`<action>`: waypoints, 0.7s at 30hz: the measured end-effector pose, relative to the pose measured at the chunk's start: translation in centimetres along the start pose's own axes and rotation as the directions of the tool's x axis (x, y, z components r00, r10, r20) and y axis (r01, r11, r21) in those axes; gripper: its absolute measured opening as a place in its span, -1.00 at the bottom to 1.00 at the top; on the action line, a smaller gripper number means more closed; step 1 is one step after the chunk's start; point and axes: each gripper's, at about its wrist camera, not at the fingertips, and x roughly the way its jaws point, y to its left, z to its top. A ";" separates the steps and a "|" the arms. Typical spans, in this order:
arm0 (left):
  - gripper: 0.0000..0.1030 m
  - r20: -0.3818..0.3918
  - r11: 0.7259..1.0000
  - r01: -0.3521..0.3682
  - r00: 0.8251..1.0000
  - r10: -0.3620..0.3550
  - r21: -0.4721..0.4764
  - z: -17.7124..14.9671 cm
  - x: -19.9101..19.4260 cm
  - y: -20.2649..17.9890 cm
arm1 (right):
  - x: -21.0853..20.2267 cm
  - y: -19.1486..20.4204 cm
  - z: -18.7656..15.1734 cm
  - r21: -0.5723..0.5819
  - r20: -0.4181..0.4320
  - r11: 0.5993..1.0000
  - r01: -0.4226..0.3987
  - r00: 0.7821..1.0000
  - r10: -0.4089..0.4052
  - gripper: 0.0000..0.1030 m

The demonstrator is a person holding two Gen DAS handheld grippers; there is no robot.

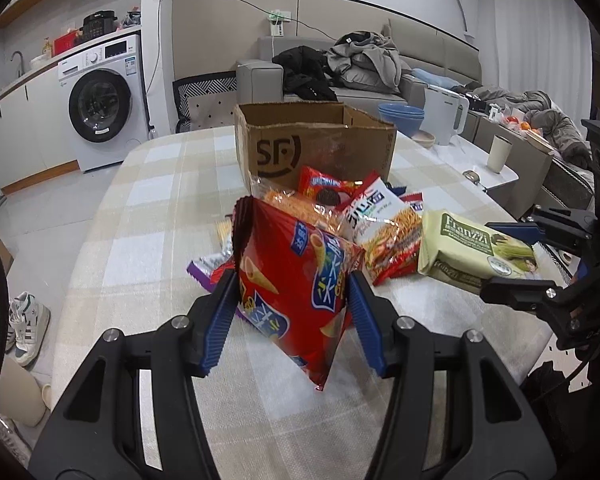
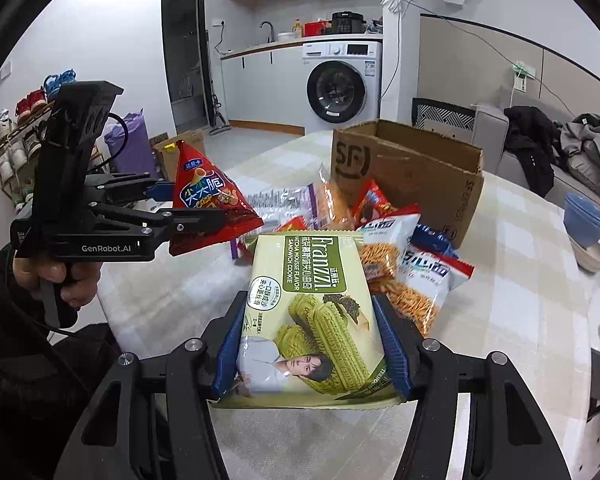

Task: Organize snacks
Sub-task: 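Lift both held bags and carry them over the open cardboard box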

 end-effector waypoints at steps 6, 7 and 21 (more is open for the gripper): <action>0.02 0.029 1.000 -0.010 1.000 0.009 0.014 2.0 -0.7 0.0 | -0.7 -0.8 1.4 0.025 0.032 1.000 0.014 0.999 -0.015 0.19; 0.02 0.031 1.000 -0.010 0.999 0.010 0.015 2.3 -0.7 0.0 | -0.8 -0.9 1.7 0.029 0.037 0.999 0.014 0.999 -0.015 0.19; 0.03 0.066 1.000 -0.025 0.998 0.024 0.017 6.7 -1.9 0.8 | -2.8 -2.9 5.3 0.069 0.113 0.996 0.057 0.991 -0.065 0.19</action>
